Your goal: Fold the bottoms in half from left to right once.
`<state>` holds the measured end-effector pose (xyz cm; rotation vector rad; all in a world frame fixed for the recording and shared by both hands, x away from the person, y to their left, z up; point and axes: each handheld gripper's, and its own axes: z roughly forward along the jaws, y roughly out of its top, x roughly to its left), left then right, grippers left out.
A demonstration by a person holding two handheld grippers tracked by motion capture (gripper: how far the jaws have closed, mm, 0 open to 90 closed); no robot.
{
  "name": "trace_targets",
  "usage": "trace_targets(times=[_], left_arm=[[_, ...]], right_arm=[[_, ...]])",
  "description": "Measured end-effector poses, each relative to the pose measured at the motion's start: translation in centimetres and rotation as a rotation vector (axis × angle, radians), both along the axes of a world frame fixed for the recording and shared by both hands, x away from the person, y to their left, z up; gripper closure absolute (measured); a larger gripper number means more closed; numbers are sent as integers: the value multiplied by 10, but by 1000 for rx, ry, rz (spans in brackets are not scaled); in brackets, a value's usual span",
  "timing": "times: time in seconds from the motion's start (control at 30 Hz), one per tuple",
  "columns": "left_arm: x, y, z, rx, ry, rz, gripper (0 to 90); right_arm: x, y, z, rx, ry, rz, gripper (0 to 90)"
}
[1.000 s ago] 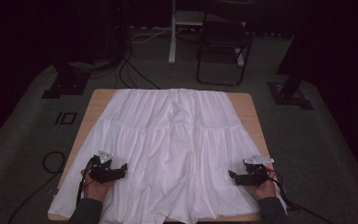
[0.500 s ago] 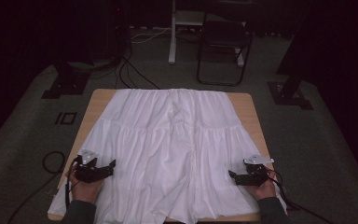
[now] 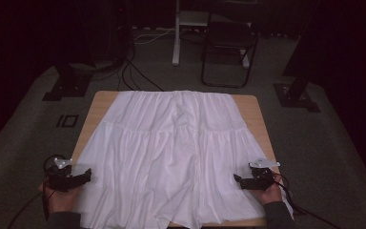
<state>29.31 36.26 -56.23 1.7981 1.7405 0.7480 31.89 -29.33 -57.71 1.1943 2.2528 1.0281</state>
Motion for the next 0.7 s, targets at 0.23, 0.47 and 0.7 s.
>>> trace_targets(times=[0.23,0.47,0.7], left_arm=[[-5,-20,0,-10,25,-95,72],[-11,-37,8,-19,12,-221,559],[-11,-33,6,-17,-7,-215,425]], right_arm=[[0,0,0,0,-1,-1,129],[-3,-1,1,8,-5,6,231],[-3,-2,1,12,-8,8,244]])
